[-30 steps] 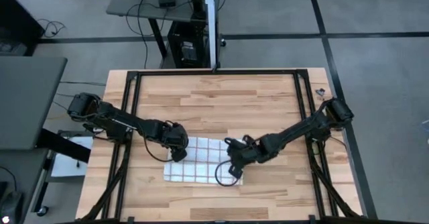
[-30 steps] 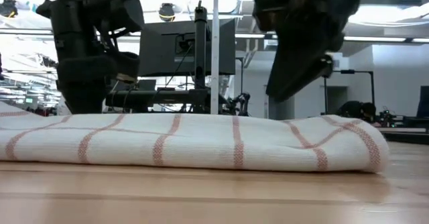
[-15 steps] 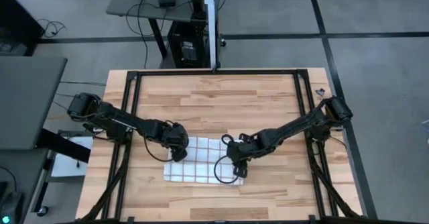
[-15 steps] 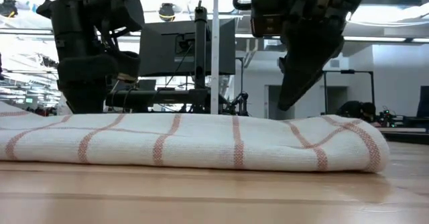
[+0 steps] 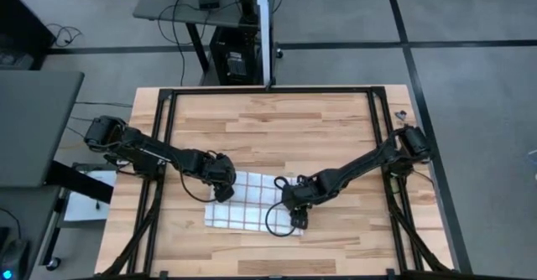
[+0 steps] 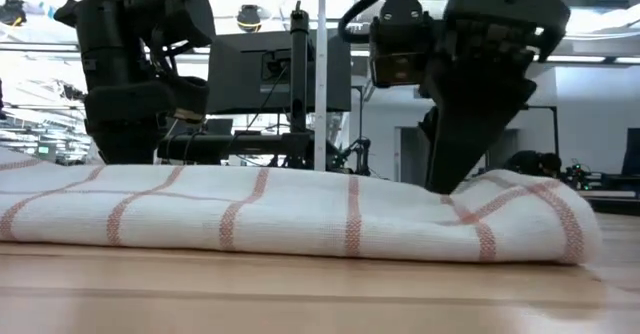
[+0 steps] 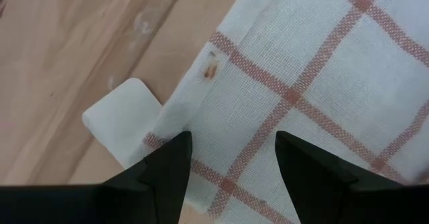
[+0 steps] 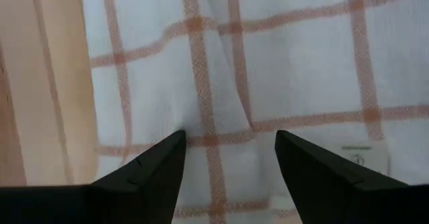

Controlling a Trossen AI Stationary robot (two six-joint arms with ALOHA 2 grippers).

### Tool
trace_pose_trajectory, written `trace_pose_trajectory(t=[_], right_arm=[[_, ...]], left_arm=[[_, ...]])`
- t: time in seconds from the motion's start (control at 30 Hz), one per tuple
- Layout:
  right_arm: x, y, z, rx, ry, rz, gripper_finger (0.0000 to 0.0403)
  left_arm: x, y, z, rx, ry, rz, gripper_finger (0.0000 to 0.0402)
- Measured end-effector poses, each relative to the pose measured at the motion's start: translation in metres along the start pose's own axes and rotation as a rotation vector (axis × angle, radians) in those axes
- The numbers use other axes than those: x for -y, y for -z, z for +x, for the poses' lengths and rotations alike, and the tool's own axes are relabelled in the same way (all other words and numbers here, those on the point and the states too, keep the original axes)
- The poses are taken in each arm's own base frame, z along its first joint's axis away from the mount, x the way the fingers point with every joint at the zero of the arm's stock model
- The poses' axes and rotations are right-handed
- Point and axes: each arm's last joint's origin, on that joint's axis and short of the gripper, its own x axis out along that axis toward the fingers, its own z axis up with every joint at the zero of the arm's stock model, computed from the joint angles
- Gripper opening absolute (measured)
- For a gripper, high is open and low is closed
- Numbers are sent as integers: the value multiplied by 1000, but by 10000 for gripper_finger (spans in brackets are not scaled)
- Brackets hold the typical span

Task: Roll towel
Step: Roll the white stripe kitchen towel

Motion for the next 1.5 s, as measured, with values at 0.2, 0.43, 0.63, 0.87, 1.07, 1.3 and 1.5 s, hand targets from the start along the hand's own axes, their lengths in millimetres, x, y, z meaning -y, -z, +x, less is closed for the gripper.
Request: trace_pose_trajectory(t=[0.2, 0.43, 0.63, 0.87, 1.07, 1.3, 1.5], right_arm=[[-17, 8, 0, -7, -66, -2, 221], [-25, 11, 0, -23, -124, -7, 221], [-17, 5, 0, -19, -116, 32, 221], [-4, -8, -4, -19, -139, 48, 221], [5, -19, -15, -68, -123, 17, 221], [5, -41, -65, 62, -179, 44, 216], [-18, -32, -76, 5, -356, 28, 104]], left_arm=[[-2, 1, 0, -16, -15, -3, 201], [-3, 2, 0, -25, -24, -3, 201], [-3, 2, 0, -25, -23, -1, 201], [-3, 2, 0, -24, -22, 24, 201], [-1, 0, -4, -34, -28, 98, 201], [13, -23, -38, -54, -36, 205, 201], [44, -30, -80, 5, 238, 252, 201]])
